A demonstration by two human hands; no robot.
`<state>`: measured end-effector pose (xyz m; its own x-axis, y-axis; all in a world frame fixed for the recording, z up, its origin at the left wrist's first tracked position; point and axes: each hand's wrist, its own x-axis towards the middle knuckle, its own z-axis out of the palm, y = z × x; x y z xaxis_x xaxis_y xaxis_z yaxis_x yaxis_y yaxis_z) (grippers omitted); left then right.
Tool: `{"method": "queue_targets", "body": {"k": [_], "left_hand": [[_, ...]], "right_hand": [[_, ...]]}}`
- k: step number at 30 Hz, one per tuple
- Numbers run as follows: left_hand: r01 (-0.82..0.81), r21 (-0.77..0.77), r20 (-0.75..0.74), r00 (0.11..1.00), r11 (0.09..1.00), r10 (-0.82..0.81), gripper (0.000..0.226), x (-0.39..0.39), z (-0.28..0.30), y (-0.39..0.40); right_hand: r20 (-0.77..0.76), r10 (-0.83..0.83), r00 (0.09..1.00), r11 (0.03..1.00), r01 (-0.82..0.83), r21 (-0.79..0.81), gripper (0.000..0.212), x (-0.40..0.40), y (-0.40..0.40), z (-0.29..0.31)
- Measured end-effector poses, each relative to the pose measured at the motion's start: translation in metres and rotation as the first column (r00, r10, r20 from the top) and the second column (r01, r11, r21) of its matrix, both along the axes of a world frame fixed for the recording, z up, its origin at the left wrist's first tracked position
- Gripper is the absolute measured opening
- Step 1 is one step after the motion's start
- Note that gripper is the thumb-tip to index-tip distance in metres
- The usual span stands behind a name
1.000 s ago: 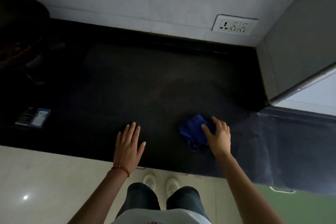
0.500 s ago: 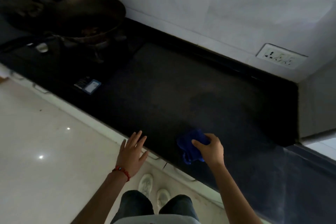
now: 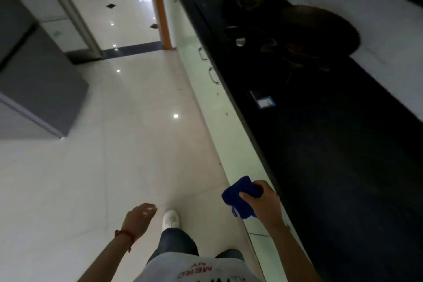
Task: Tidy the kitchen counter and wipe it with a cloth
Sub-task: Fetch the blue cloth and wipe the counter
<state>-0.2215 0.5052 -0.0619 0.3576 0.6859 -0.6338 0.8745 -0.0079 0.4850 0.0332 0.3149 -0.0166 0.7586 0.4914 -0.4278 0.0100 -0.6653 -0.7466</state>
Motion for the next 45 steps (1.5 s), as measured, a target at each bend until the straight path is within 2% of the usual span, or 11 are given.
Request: {"method": "queue_targets", "body": {"k": [2,5,8,12,20,24,28,32,40,45], "left_hand": [[-0.163,-0.083,0.003,0.986,0.983,0.164,0.019,-0.038,-0.012,0.016],[-0.472,-0.184,0.006,0.877,0.862,0.481,0.017,-0.084,-0.023,0.037],[-0.596,-0.247,-0.015,0.791,0.764,0.612,0.015,-0.116,-0.032,0.062],[-0.631,-0.275,-0.021,0.758,0.725,0.652,0.014,-0.13,-0.037,0.114],[-0.546,-0.29,0.103,0.799,0.786,0.593,0.011,-0.076,-0.023,0.259],[-0.518,-0.27,0.167,0.805,0.811,0.57,0.015,-0.037,-0.02,0.348],[-0.542,-0.238,0.168,0.794,0.806,0.584,0.021,-0.01,-0.022,0.432],[-0.607,-0.233,0.139,0.752,0.76,0.644,0.022,0.003,-0.019,0.497],[-0.751,-0.285,0.097,0.596,0.596,0.797,0.021,0.004,-0.036,0.607],[-0.778,-0.315,0.069,0.552,0.544,0.831,0.021,0.003,-0.052,0.711]], "right_hand": [[-0.008,0.041,0.999,0.998,-0.041,-0.04,0.031,-0.006,0.031,-0.01],[-0.022,0.098,0.995,0.99,-0.099,-0.101,0.03,-0.014,0.082,-0.026],[-0.018,0.158,0.987,0.97,-0.159,-0.186,0.032,-0.022,0.135,-0.041],[-0.02,0.128,0.992,0.96,-0.129,-0.248,0.042,-0.028,0.196,-0.055],[-0.007,0.074,0.997,0.952,-0.072,-0.298,0.046,-0.019,0.293,-0.066],[-0.016,0.045,0.999,0.948,-0.048,-0.315,0.045,0.009,0.354,-0.079],[-0.041,0.034,0.999,0.954,-0.045,-0.296,0.047,0.04,0.435,-0.083],[-0.066,0.106,0.992,0.959,-0.12,-0.256,0.05,0.066,0.536,-0.072],[-0.087,0.237,0.968,0.956,-0.248,-0.154,0.039,0.093,0.747,-0.051],[-0.076,0.212,0.974,0.964,-0.221,-0.149,0.04,0.109,0.863,-0.06]]}}
